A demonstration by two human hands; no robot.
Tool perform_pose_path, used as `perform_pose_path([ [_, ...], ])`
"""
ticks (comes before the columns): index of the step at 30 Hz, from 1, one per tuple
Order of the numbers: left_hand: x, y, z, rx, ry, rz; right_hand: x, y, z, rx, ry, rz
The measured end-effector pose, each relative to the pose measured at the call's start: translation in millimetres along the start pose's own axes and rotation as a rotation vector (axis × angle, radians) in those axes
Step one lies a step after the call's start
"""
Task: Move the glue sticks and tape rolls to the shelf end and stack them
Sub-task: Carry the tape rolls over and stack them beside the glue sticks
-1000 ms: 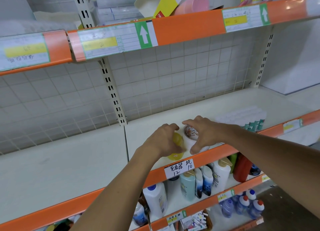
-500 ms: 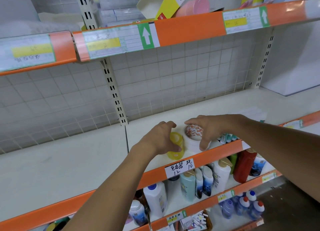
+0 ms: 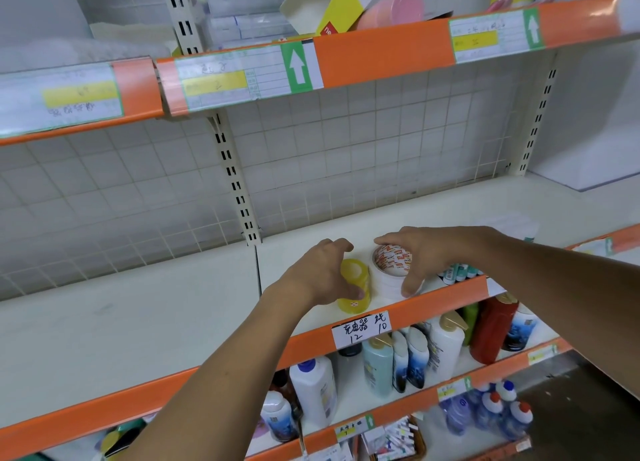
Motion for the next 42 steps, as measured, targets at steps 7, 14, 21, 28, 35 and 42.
perform_pose_path([
  [7, 7, -11, 8, 0.014, -0.035, 0.048, 9, -20, 18, 0.044, 0.033, -0.017],
  [14, 34, -31, 27, -0.032, -0.119, -0.024, 61, -51, 9, -0.128, -0.117, -0.049],
  [21, 101, -41, 61, -0.083, -0.319, -0.169, 138, -39, -24, -0.102, -0.247, 0.112],
  [28, 173, -59, 100, -0.158, -0.479, -0.235, 229, -9, -65, -0.040, -0.419, 0.217],
  [35, 248, -76, 137, -0.212, -0.607, -0.258, 311, 28, -107, -0.006, -0.569, 0.309],
  [42, 322, -91, 180, -0.228, -0.723, -0.279, 388, 56, -139, -0.013, -0.678, 0.325],
])
Point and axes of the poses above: each hand's wrist, its own z-axis away from the middle knuckle, its own y-axis out of the palm, x = y × z, the point moved 7 cm from there along -z, towards the middle knuckle, and after that the axes turned 11 degrees about -y, right-handed, at the moved point
